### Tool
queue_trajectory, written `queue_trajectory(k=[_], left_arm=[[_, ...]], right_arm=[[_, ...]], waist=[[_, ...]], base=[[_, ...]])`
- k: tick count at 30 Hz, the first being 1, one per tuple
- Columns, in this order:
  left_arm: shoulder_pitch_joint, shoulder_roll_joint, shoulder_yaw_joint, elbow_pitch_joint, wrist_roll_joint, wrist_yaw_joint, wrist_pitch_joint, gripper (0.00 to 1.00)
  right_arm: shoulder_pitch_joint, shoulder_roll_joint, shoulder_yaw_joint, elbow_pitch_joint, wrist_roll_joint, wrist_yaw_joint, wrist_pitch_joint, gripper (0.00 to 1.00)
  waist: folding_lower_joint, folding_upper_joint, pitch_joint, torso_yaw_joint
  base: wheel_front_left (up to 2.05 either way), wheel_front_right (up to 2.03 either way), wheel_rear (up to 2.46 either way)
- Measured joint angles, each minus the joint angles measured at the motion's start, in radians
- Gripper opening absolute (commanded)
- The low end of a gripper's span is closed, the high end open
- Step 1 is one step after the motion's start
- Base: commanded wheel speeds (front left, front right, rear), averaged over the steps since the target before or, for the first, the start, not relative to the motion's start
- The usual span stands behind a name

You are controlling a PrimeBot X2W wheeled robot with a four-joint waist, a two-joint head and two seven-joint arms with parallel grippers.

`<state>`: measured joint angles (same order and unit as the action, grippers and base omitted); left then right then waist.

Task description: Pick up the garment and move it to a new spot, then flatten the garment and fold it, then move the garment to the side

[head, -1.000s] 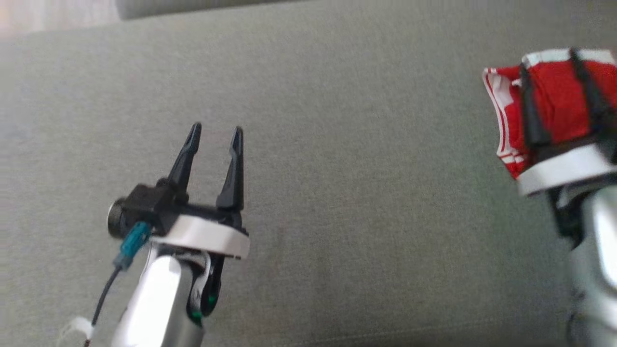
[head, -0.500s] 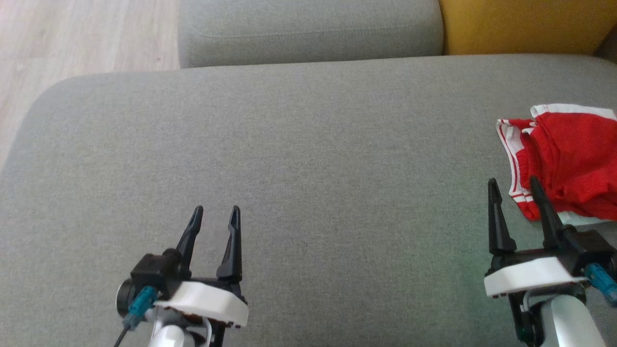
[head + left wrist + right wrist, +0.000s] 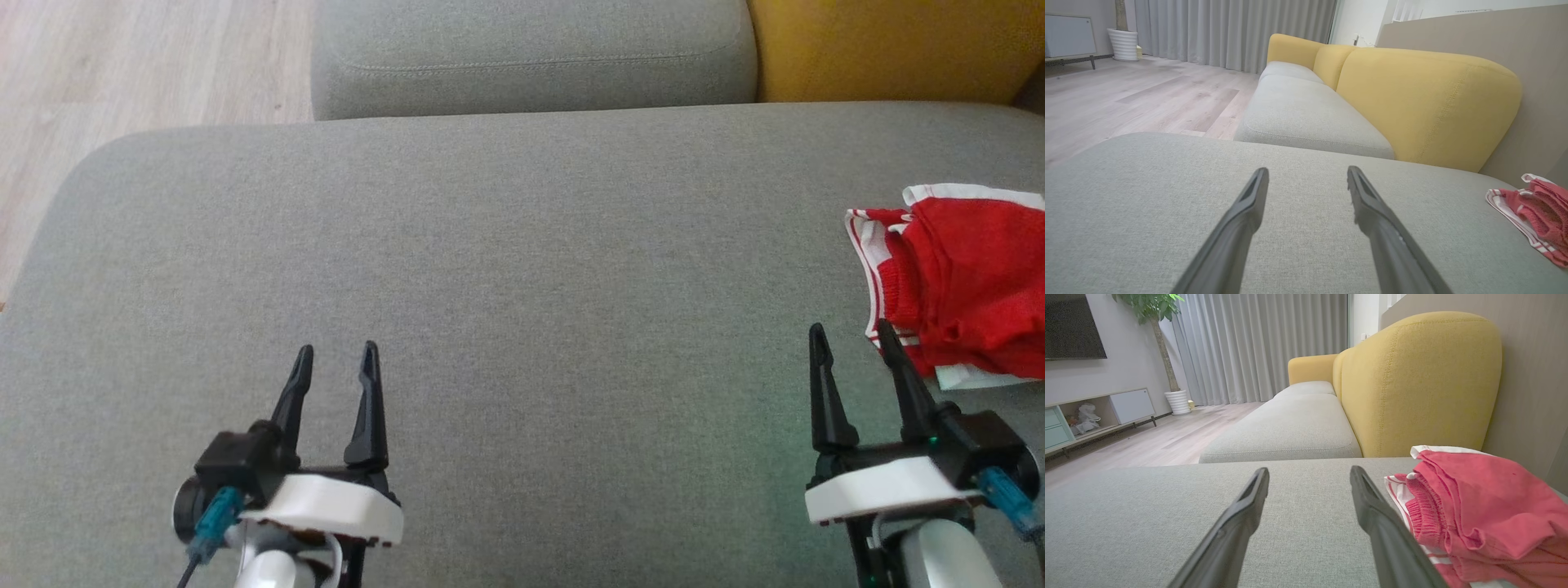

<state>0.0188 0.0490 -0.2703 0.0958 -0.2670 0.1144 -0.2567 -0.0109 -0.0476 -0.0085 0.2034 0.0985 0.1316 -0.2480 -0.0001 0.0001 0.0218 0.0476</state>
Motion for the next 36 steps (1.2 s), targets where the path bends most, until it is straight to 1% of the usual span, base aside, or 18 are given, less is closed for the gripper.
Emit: queue_trajectory(k=[2, 4, 6, 10, 15, 18, 23, 24, 29, 36], left_arm=[[0.0, 0.0, 0.001, 0.013, -0.01, -0.002, 0.0, 1.0], [0.0, 0.0, 0.001, 0.031, -0.02, -0.019, 0.0, 1.0], [0.0, 0.0, 0.004, 0.039, -0.03, -0.021, 0.0, 1.0], [0.0, 0.0, 0.025, 0.039, -0.066, -0.044, 0.0, 1.0], [0.001, 0.0, 0.036, 0.033, -0.081, -0.049, 0.0, 1.0], [0.001, 0.0, 0.06, 0.004, -0.074, -0.053, 0.0, 1.0], [0.005, 0.0, 0.066, -0.024, -0.097, -0.053, 0.0, 1.0], [0.007, 0.0, 0.062, -0.011, -0.097, -0.053, 0.0, 0.0], [0.047, -0.001, 0.056, 0.057, -0.099, -0.053, 0.001, 0.0], [0.059, 0.0, 0.059, 0.067, -0.174, -0.054, 0.018, 0.0]], right_arm=[[0.0, 0.0, 0.0, -0.006, 0.0, 0.0, 0.0, 1.0], [0.0, 0.0, 0.001, -0.014, 0.007, 0.0, 0.0, 1.0], [0.0, 0.0, 0.002, -0.019, 0.007, 0.0, 0.0, 1.0], [0.0, 0.0, 0.004, -0.04, 0.007, 0.0, -0.001, 1.0], [0.0, 0.0, 0.004, -0.057, 0.007, 0.0, -0.003, 1.0], [0.0, 0.0, 0.004, -0.067, 0.007, 0.0, -0.003, 1.0], [0.0, 0.0, 0.009, -0.076, 0.009, 0.0, -0.003, 1.0], [0.001, 0.0, 0.009, -0.063, 0.008, 0.0, -0.002, 0.0], [0.034, 0.002, 0.01, 0.004, 0.01, 0.0, 0.002, 0.0], [0.047, 0.002, 0.009, 0.009, 0.095, 0.0, 0.012, 0.0]], waist=[[0.0, 0.0, 0.0, -0.003], [0.0, 0.0, 0.001, -0.005], [0.0, 0.0, 0.002, -0.008], [0.0, 0.0, 0.002, -0.012], [0.0, 0.0, 0.001, -0.014], [0.0, 0.0, 0.002, -0.015], [0.0, 0.0, 0.004, -0.02], [0.0, 0.0, 0.004, -0.02], [0.0, 0.0, 0.004, -0.02], [0.0, 0.0, 0.003, -0.022]], base=[[0.0, 0.0, 0.0], [0.0, 0.0, 0.0], [0.0, 0.0, 0.0], [0.0, 0.0, 0.0], [0.0, 0.0, 0.0], [0.0, 0.0, 0.0], [0.0, 0.0, 0.0], [0.0, 0.0, 0.0], [0.0, 0.0, 0.0], [0.0, 0.0, 0.0]])
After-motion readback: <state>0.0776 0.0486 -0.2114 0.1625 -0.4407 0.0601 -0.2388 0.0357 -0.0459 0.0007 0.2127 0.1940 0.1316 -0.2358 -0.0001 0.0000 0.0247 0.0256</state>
